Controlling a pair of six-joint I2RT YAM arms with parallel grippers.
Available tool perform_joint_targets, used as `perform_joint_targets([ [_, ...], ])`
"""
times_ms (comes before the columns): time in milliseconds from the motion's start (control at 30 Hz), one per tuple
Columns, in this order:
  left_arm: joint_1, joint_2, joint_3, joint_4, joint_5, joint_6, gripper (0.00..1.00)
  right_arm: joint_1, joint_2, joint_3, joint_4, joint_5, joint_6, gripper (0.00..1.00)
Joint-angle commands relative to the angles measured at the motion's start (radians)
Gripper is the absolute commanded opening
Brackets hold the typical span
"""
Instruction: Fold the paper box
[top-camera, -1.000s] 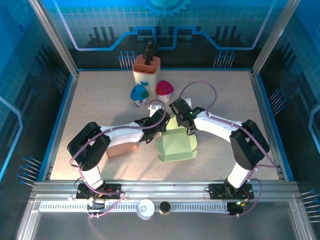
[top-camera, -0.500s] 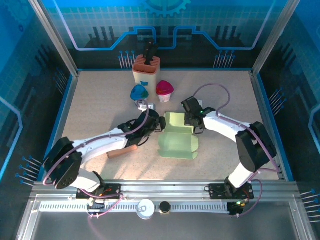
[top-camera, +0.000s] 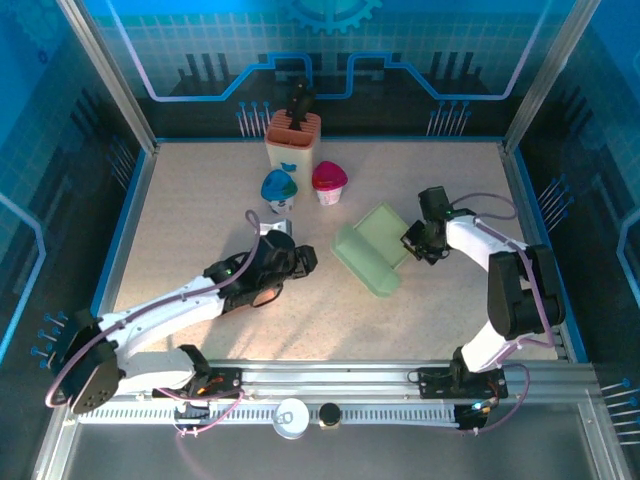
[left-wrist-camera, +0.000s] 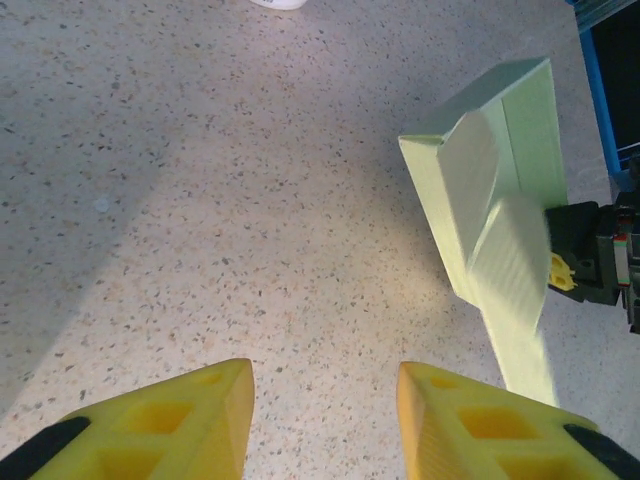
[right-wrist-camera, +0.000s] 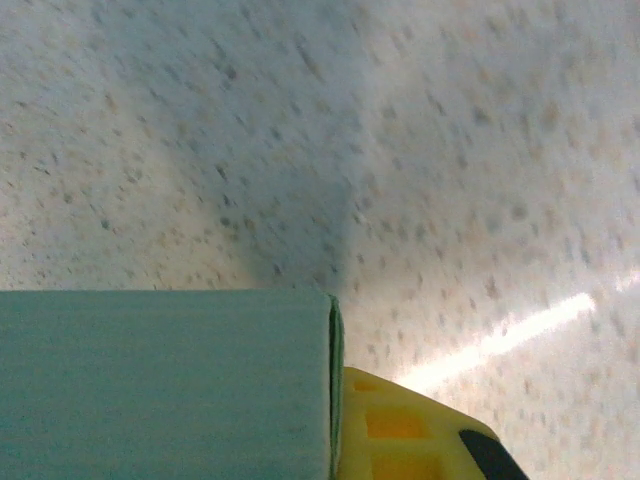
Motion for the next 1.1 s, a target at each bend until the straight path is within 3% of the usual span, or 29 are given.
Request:
perform_joint_targets([
  [0, -0.002, -0.007, -0.039, -0.022, -0.009, -0.012, 0.38, -0.029, 0.003, 0.031, -0.141, -0.135, 0.147, 0.0],
  [100, 0.021, 0.061, -0.058, 0.055, 0.069, -0.008, 0.33, -0.038, 0.008, -0.023, -0.122, -0.238, 0.23, 0.0],
  [300, 0.042, 0.26, -0.034, 0.275, 0.238, -0.025, 0.32, -0.01, -0.011, -0.056, -0.185, -0.247, 0.327, 0.0],
  [467, 0.041, 0.393, 0.019, 0.402, 0.292, -0.038, 0.31, 0.028, -0.023, -0.079, -0.169, -0.251, 0.387, 0.0],
  [733, 0.035, 0.48, 0.069, 0.501, 0.328, -0.058, 0.3, 0.086, 0.042, -0.079, -0.135, -0.284, 0.415, 0.0],
  [933, 0.026, 0.494, 0.087, 0.505, 0.325, -0.058, 0.3, 0.101, 0.019, -0.105, -0.078, -0.272, 0.441, 0.2],
  [1067, 0.022, 0.482, 0.094, 0.492, 0.313, -0.055, 0.3, 0.113, -0.011, -0.105, -0.078, -0.252, 0.438, 0.26],
])
